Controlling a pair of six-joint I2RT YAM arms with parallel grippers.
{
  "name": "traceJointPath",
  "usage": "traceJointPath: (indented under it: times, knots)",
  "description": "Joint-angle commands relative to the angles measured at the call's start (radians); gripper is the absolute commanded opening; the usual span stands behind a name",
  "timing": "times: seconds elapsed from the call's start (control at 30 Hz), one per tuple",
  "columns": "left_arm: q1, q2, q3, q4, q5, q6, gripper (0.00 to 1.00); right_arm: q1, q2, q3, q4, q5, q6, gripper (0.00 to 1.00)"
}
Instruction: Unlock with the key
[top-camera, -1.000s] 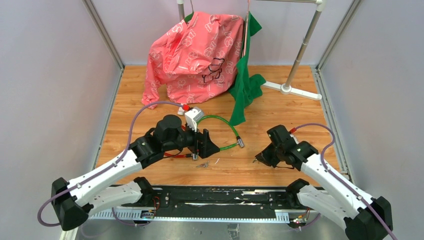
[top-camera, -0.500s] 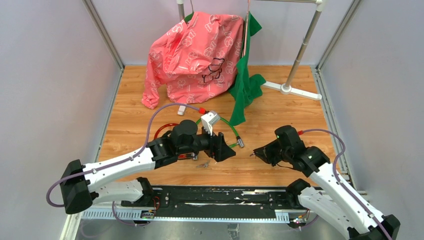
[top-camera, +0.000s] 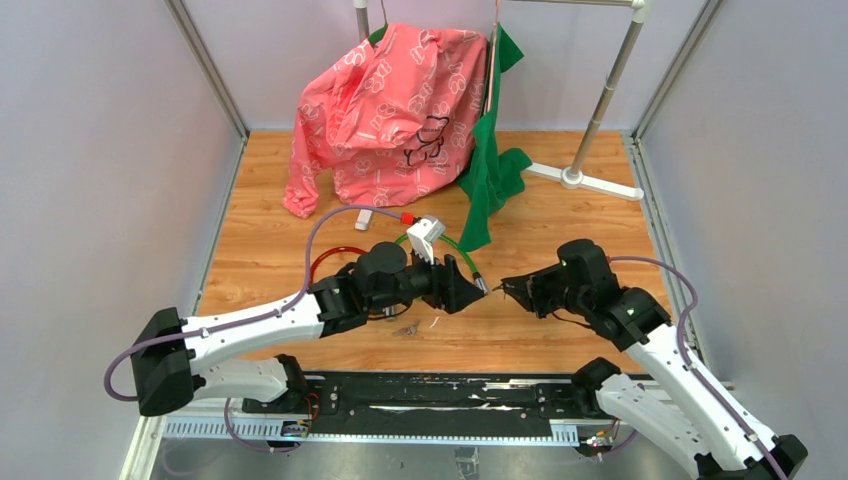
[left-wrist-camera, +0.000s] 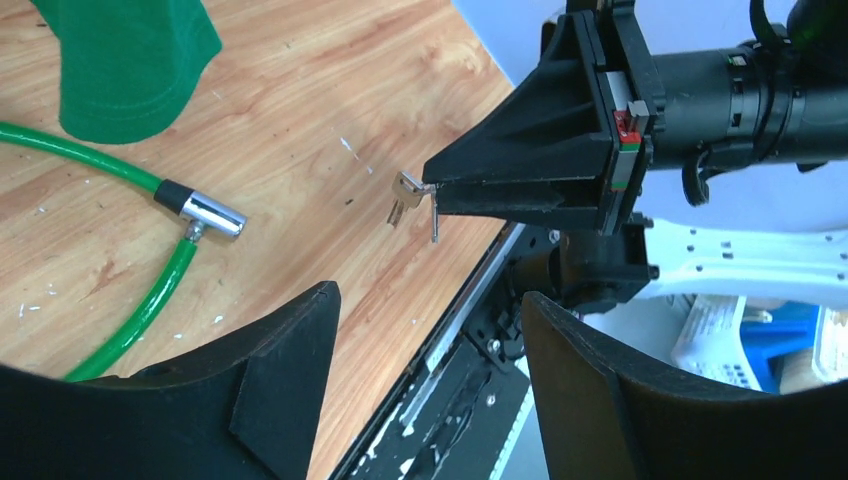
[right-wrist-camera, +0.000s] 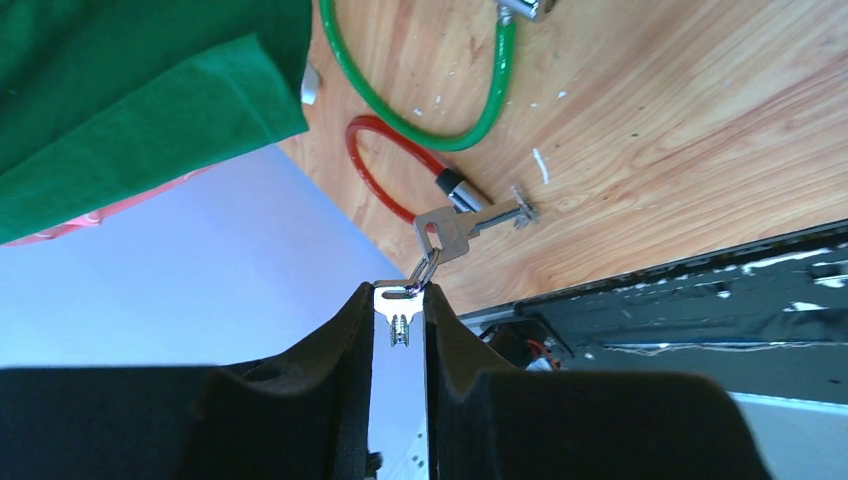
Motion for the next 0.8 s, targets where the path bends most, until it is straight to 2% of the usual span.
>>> traceJointPath:
  times: [0.0,0.5,0.77]
  knots:
    - [-0.017,0.027,0.032,0.08,-0.098,-0.06,0.71,0.014,0.02,0.036,0.031,-0.028,0.079,0.0]
    - [-0.032,0.133,0.067,0.189,-0.108,-0.123,0.57,0.014,0.049,0.07,0.088,-0.059,0.099,0.0]
    - [-0.036,0.159,0.081,0.196,-0.107,-0.12,0.42,0.013,0.048,0.075,0.094,-0.062,0.1,0.0]
